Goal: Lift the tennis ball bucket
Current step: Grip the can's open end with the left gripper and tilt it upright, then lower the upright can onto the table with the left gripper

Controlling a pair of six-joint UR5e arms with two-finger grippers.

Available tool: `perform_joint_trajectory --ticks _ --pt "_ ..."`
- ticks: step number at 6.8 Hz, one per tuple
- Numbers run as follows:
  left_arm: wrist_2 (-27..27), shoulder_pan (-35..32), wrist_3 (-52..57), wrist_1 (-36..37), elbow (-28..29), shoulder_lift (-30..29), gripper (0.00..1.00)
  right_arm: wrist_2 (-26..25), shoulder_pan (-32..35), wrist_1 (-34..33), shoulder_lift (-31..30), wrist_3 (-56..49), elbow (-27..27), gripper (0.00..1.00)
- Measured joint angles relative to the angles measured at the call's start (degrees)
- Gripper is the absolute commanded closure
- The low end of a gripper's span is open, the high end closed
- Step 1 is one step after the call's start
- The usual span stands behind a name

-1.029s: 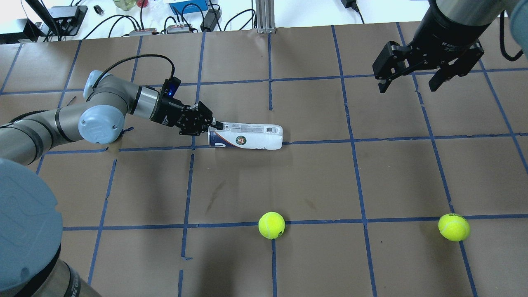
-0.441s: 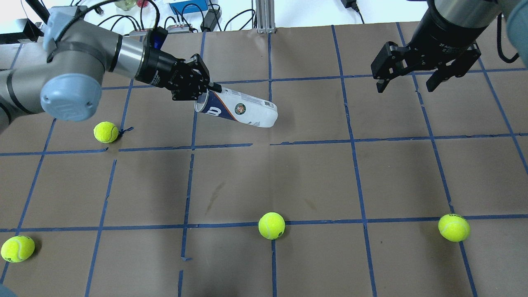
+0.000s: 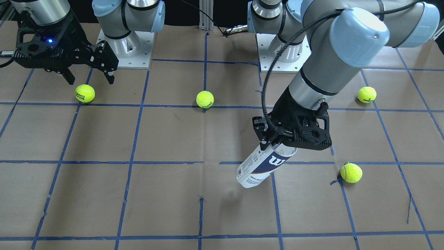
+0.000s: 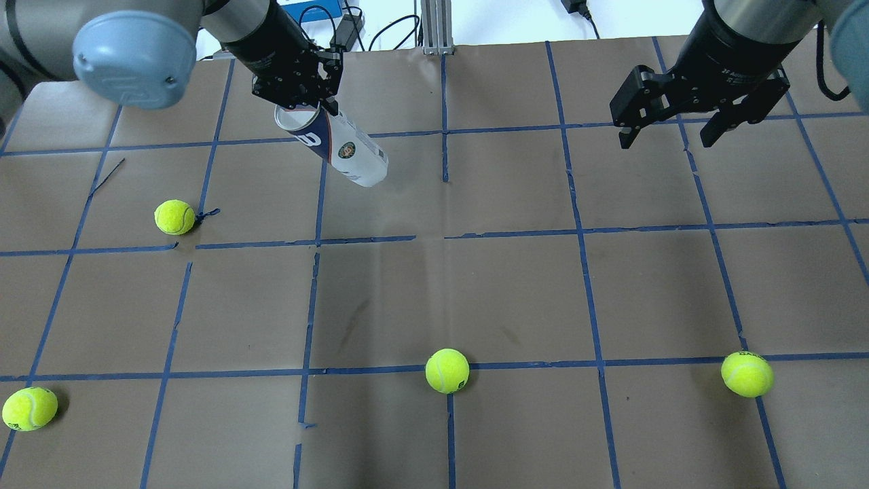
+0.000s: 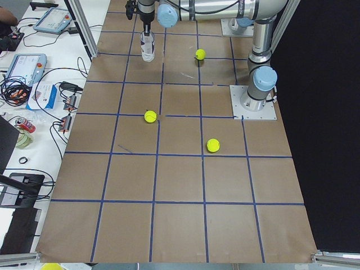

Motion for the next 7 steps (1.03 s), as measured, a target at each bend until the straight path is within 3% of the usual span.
perform_joint_trajectory --ticks 1,3,7 --pt "8.1 -4.0 2.1 -1.8 4.5 -2.7 1.00 0.0 0.0 -0.1 0.0 0.0 0.0 0.00" --pt "14.8 -9.6 6.1 -2.5 11.3 -9.9 1.00 0.0 -0.1 -0.1 0.0 0.0 0.0 0.00" --pt "13.2 -10.5 9.3 -4.2 15.1 -16.0 1.00 -0.1 -0.5 -0.1 0.0 -0.2 0.1 0.00"
